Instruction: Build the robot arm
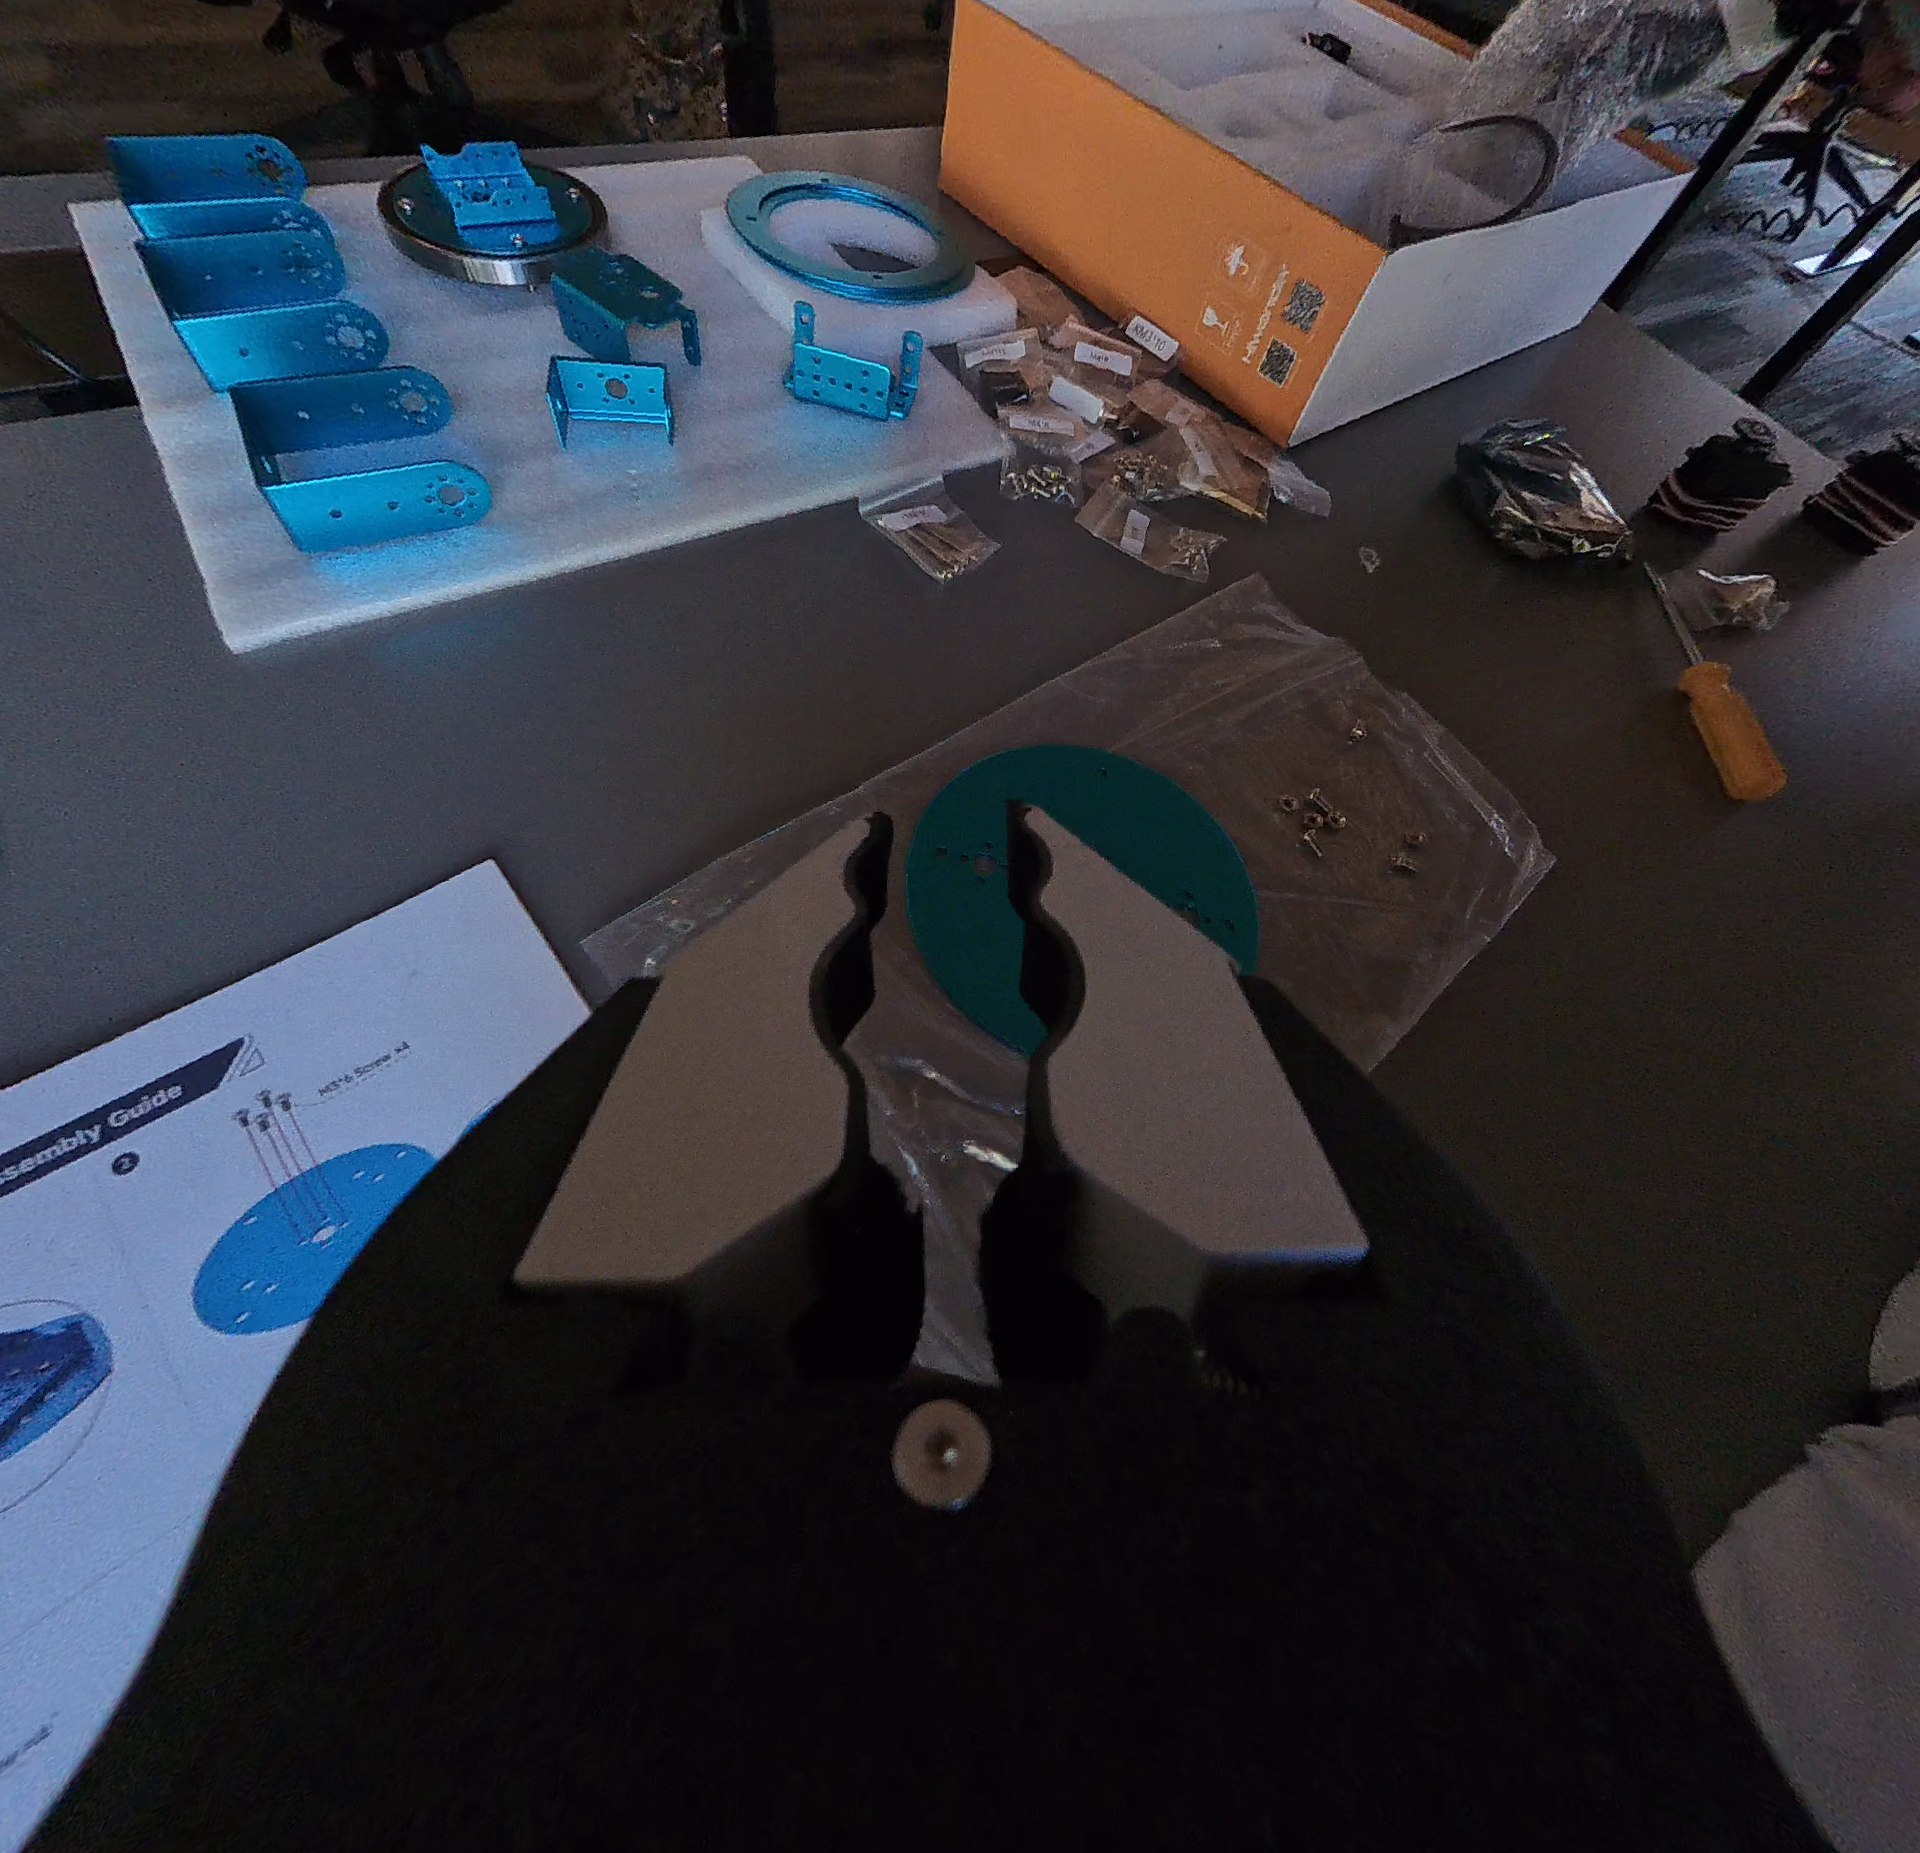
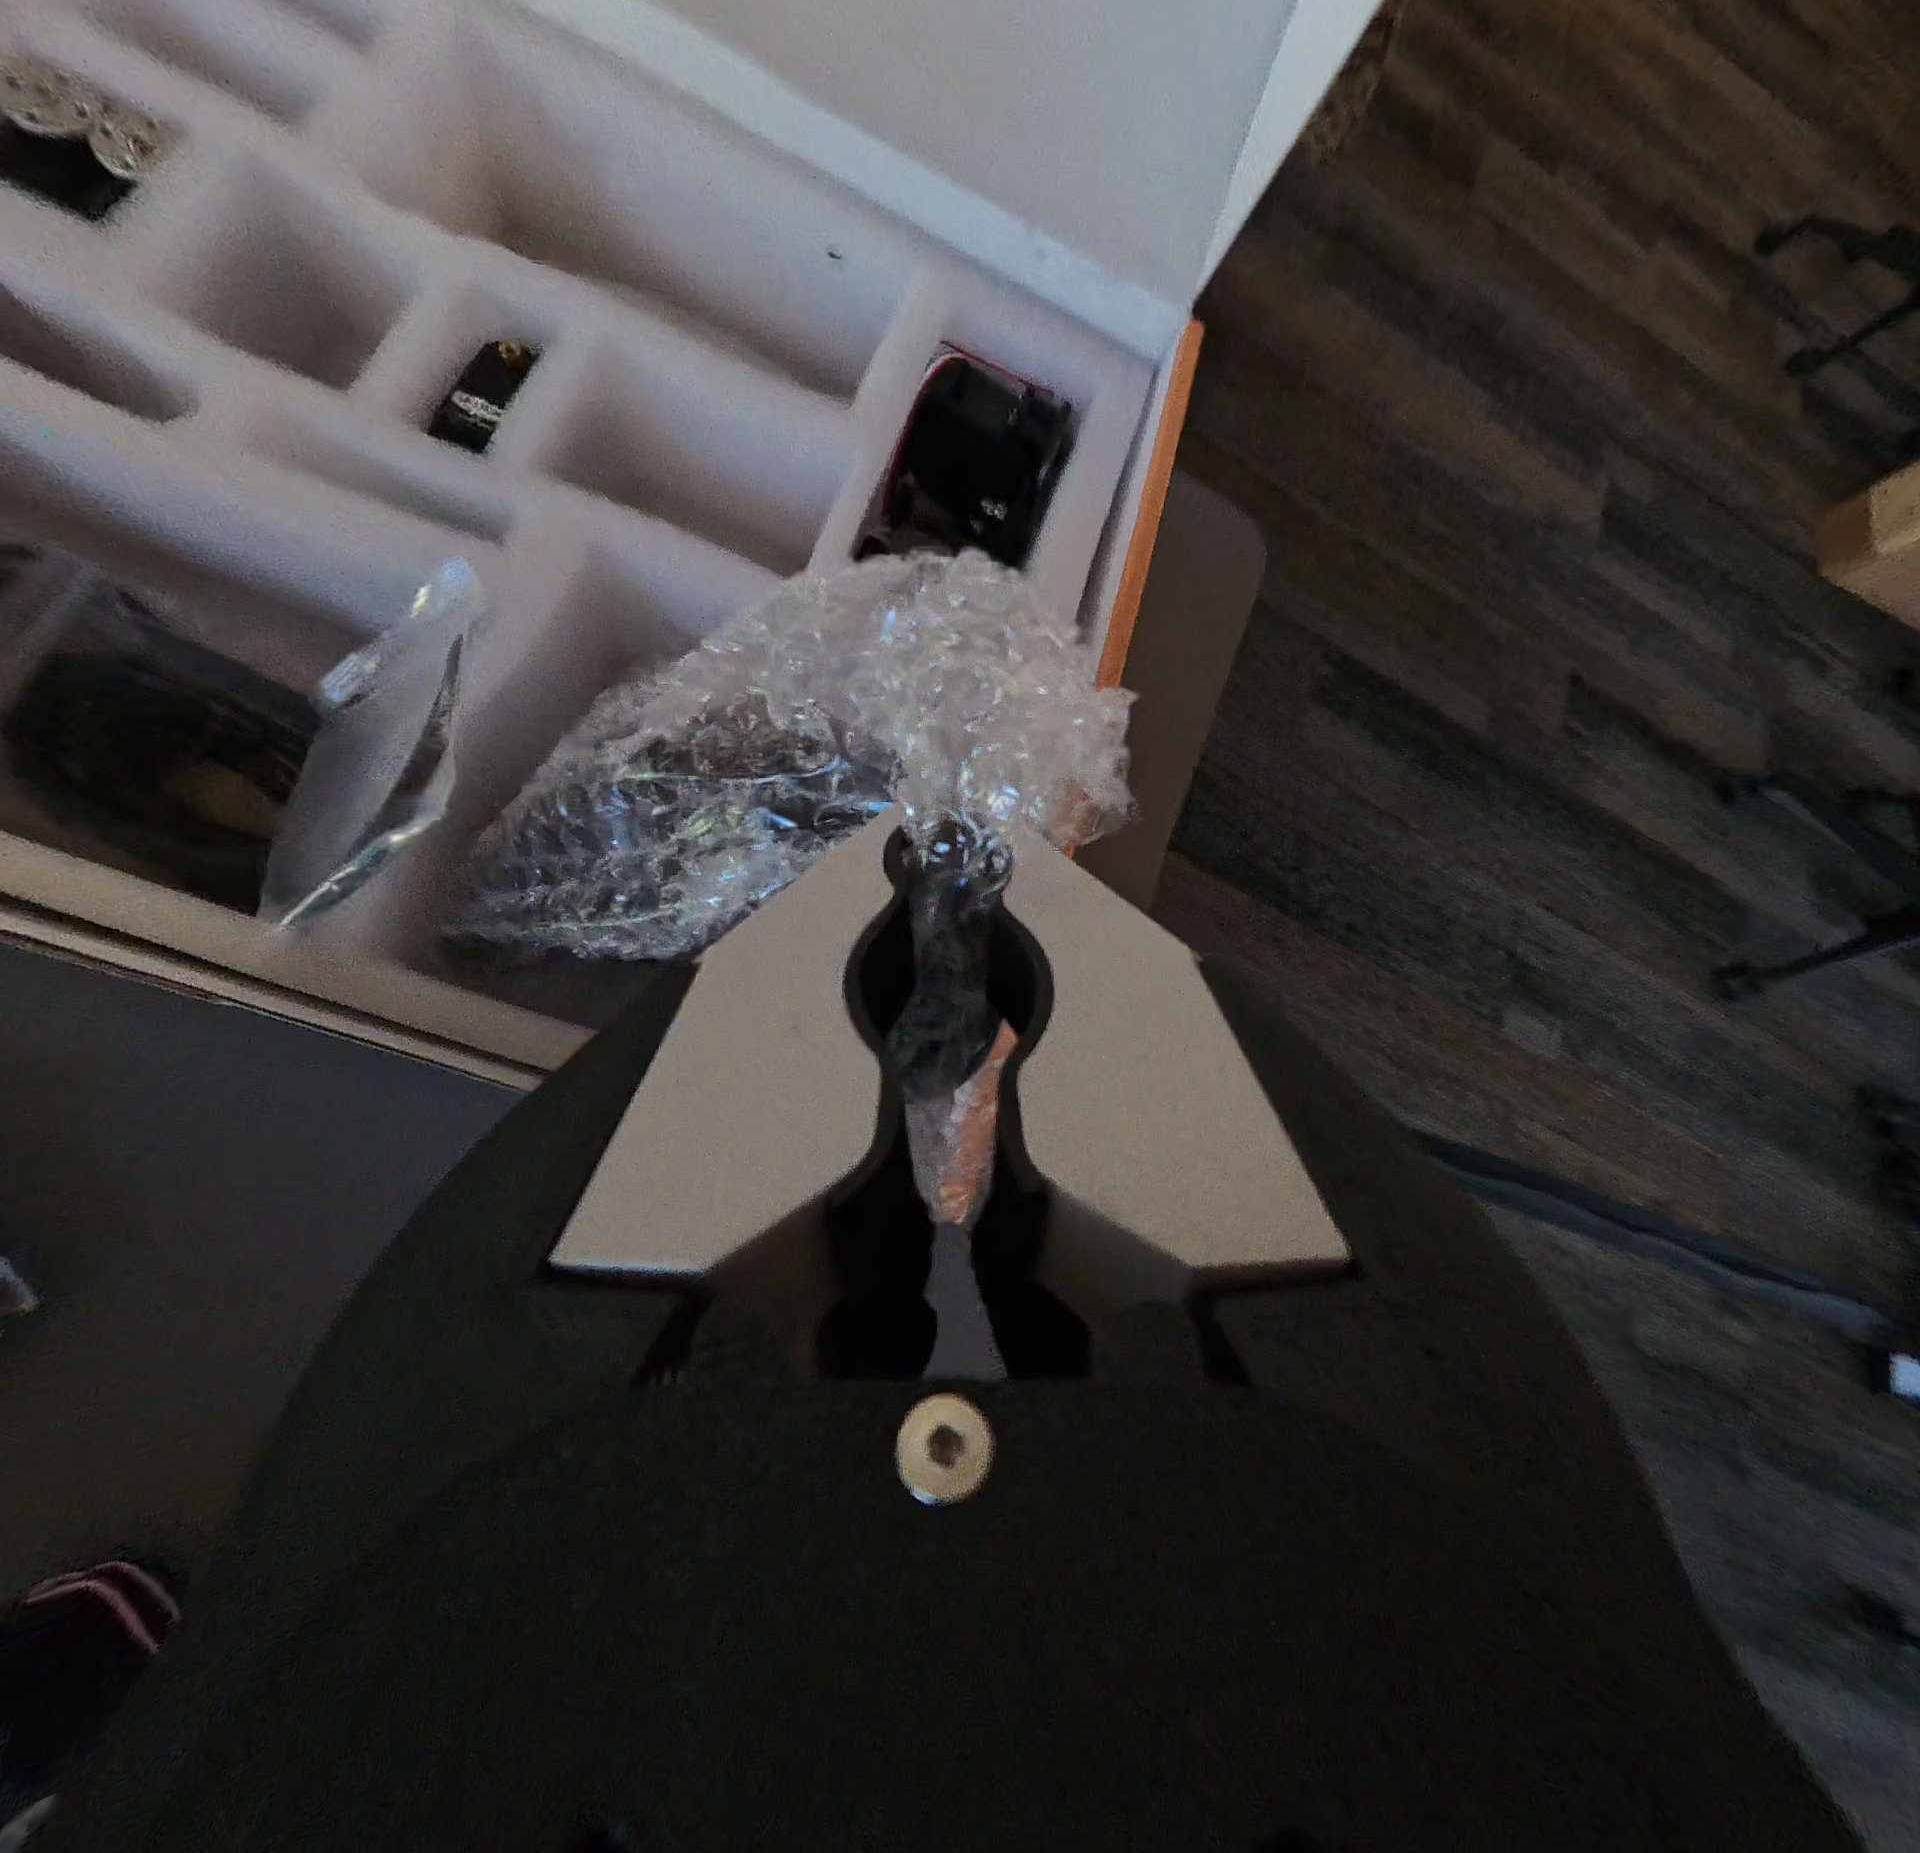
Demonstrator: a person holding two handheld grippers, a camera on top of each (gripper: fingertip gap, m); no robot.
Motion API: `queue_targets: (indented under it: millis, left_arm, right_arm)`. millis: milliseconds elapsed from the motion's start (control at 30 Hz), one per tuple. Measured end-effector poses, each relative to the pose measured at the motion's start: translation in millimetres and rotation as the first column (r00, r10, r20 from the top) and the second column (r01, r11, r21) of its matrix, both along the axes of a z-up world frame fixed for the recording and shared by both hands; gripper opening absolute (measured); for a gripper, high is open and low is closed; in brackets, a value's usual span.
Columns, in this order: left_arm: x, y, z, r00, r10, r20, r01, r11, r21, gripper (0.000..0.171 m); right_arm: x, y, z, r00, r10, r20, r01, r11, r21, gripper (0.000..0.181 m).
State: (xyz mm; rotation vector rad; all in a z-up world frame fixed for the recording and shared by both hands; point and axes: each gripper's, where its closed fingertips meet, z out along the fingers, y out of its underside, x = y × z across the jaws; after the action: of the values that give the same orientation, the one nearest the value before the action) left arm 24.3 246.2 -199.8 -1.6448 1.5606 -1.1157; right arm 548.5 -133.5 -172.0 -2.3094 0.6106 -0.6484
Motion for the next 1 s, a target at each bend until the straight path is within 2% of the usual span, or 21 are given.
queue_targets:
  millis: [67, 200, 267, 300, 367, 433, 500, 533, 600, 633, 700, 733, 800, 867, 1000]
  left_arm:
    - [2.4, -4.0, 1.2, 1.000, -0.023, 0.003, 0.023, 1.000, -0.017, 0.022]
    - [-1.5, -12.4, 10.0, 0.998, -0.059, 0.037, 0.057, 0.997, 0.044, 0.022]
    - [-4.4, -11.5, 8.4, 0.998, -0.052, 0.042, 0.050, 0.997, 0.053, 0.022]
    - [-5.2, -10.4, 6.6, 0.998, -0.046, 0.042, 0.044, 0.998, 0.044, 0.022]
    - [-5.9, -8.5, 2.5, 0.999, -0.035, 0.035, 0.035, 0.999, 0.010, 0.022]
    - [-5.6, -8.9, 2.0, 0.999, -0.035, 0.038, 0.036, 0.999, -0.019, 0.022]
    - [-5.5, -12.2, 3.3, 0.998, -0.053, 0.038, 0.054, 0.998, -0.020, 0.022]
    - [-6.0, -13.4, 3.8, 0.998, -0.059, 0.033, 0.059, 0.998, -0.004, 0.022]
    - [-8.3, -12.6, 5.9, 0.998, -0.054, 0.029, 0.052, 0.997, 0.047, 0.022]
    - [-10.3, -11.3, 7.3, 0.999, -0.044, 0.030, 0.042, 0.997, 0.069, 0.022]
    - [-15.0, -9.4, 9.1, 0.999, -0.024, 0.031, 0.021, 0.996, 0.084, 0.022]
    - [-17.5, -8.4, 9.5, 0.999, -0.014, 0.032, 0.011, 0.997, 0.081, 0.022]
    - [-22.2, -4.5, 7.8, 1.000, 0.011, 0.027, -0.013, 0.997, 0.072, 0.022]
    - [-25.7, 1.8, 4.7, 0.999, 0.042, 0.016, -0.043, 0.997, 0.068, 0.022]
    - [-25.0, 6.9, 1.0, 0.998, 0.060, -0.002, -0.060, 0.998, 0.037, 0.022]
  right_arm:
    - [0.9, 1.2, -1.2, 1.000, 0.000, -0.009, -0.001, 0.999, -0.051, 0.002]
    - [-11.0, -5.7, -2.3, 0.975, -0.045, -0.216, 0.015, 0.990, -0.142, 0.005]
    - [-13.6, -5.2, 2.5, 0.964, -0.030, -0.265, -0.009, 0.989, -0.148, 0.017]
    - [-15.1, -6.0, 6.9, 0.954, -0.028, -0.297, -0.020, 0.987, -0.156, 0.033]
    - [-11.0, 0.1, 30.7, 0.945, -0.011, -0.328, -0.034, 0.991, -0.129, 0.054]
    - [2.8, 20.6, 62.9, 0.951, 0.040, -0.305, -0.060, 0.997, -0.054, 0.058]
    - [29.8, 44.6, 80.1, 0.960, 0.060, -0.272, -0.066, 0.998, -0.012, 0.062]
    - [45.7, 55.4, 78.0, 0.962, 0.059, -0.265, -0.065, 0.998, -0.012, 0.062]
    - [67.4, 76.2, 58.0, 0.935, 0.055, -0.350, -0.078, 0.996, -0.053, 0.034]
    - [71.9, 89.4, 43.1, 0.901, 0.056, -0.430, -0.078, 0.996, -0.034, 0.028]
    - [64.3, 119.1, 9.8, 0.791, 0.091, -0.605, -0.103, 0.995, 0.015, 0.036]
    - [55.5, 129.6, -6.8, 0.737, 0.100, -0.669, -0.135, 0.991, 0.000, 0.041]
    - [33.6, 144.6, -33.9, 0.674, 0.113, -0.730, -0.230, 0.971, -0.061, 0.043]
    - [15.9, 161.4, -47.6, 0.675, 0.138, -0.725, -0.295, 0.951, -0.093, 0.042]
    - [-5.9, 180.9, -57.3, 0.758, 0.187, -0.625, -0.380, 0.905, -0.191, 0.041]
